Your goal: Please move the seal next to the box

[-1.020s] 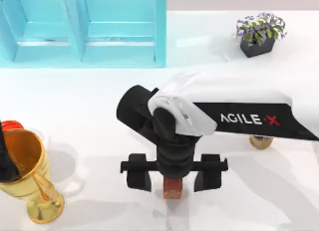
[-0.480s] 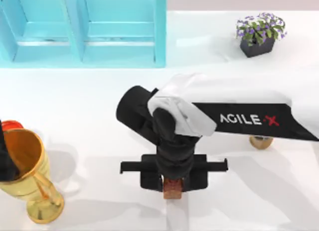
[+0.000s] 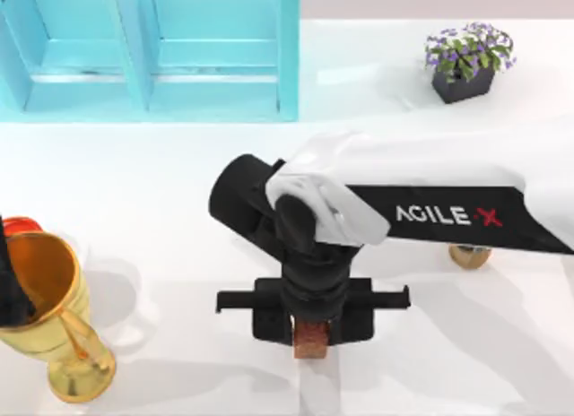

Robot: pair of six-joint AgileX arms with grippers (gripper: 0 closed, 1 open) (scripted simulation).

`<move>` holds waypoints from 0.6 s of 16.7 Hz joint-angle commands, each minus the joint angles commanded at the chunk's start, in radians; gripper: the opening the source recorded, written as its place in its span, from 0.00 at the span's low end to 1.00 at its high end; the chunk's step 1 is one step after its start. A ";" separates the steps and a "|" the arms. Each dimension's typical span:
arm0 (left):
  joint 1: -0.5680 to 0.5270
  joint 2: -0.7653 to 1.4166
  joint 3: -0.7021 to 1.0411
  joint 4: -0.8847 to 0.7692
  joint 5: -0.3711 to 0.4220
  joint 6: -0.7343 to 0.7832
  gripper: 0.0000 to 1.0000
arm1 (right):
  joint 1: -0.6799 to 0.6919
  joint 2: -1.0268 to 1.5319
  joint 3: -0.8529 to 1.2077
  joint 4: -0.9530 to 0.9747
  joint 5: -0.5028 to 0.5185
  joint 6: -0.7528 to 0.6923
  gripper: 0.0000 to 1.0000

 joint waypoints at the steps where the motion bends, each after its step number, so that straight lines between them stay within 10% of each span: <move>1: 0.000 0.000 0.000 0.000 0.000 0.000 1.00 | -0.003 -0.002 0.000 0.000 0.001 0.000 0.00; 10: 0.000 0.000 0.000 0.000 0.000 0.000 1.00 | -0.004 -0.064 0.111 -0.174 0.000 -0.001 0.00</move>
